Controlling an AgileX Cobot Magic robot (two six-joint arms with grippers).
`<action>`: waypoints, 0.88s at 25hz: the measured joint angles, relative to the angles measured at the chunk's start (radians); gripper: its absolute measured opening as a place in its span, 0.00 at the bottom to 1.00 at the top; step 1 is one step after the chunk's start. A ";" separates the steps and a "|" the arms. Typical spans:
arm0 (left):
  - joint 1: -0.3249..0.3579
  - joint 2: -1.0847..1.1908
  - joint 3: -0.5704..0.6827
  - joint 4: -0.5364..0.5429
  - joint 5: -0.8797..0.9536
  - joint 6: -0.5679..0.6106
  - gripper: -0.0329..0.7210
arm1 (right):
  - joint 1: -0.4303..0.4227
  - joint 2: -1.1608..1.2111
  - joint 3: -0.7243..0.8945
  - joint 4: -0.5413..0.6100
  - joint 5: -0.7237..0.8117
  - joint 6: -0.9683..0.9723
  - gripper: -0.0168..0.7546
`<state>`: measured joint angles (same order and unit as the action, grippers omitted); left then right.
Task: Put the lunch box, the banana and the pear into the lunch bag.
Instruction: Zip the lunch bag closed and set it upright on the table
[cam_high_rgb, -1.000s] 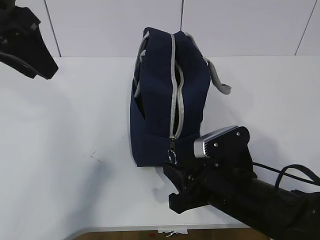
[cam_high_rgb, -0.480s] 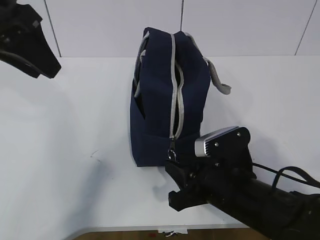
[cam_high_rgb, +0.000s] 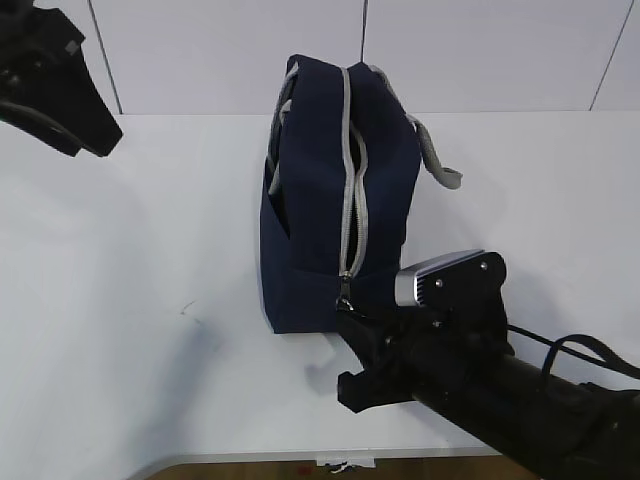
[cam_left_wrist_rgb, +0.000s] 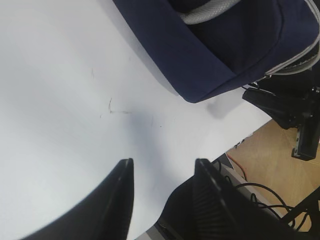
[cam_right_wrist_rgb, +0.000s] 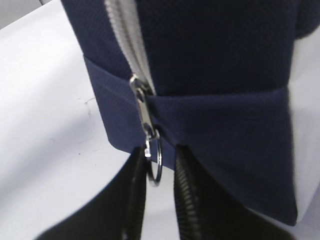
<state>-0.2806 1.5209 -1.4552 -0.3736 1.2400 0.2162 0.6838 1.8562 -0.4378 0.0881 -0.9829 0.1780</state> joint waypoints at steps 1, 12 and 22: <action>0.000 0.000 0.000 0.000 0.000 0.000 0.44 | 0.000 0.000 0.000 0.000 0.000 0.000 0.20; 0.000 -0.002 0.000 -0.002 0.000 -0.014 0.42 | 0.000 0.000 0.000 -0.068 -0.004 0.043 0.01; 0.000 -0.004 0.000 -0.006 0.000 -0.014 0.41 | 0.000 -0.117 0.000 -0.088 0.108 0.085 0.01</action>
<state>-0.2806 1.5170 -1.4552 -0.3795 1.2400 0.2019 0.6838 1.7392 -0.4378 0.0000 -0.8753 0.2630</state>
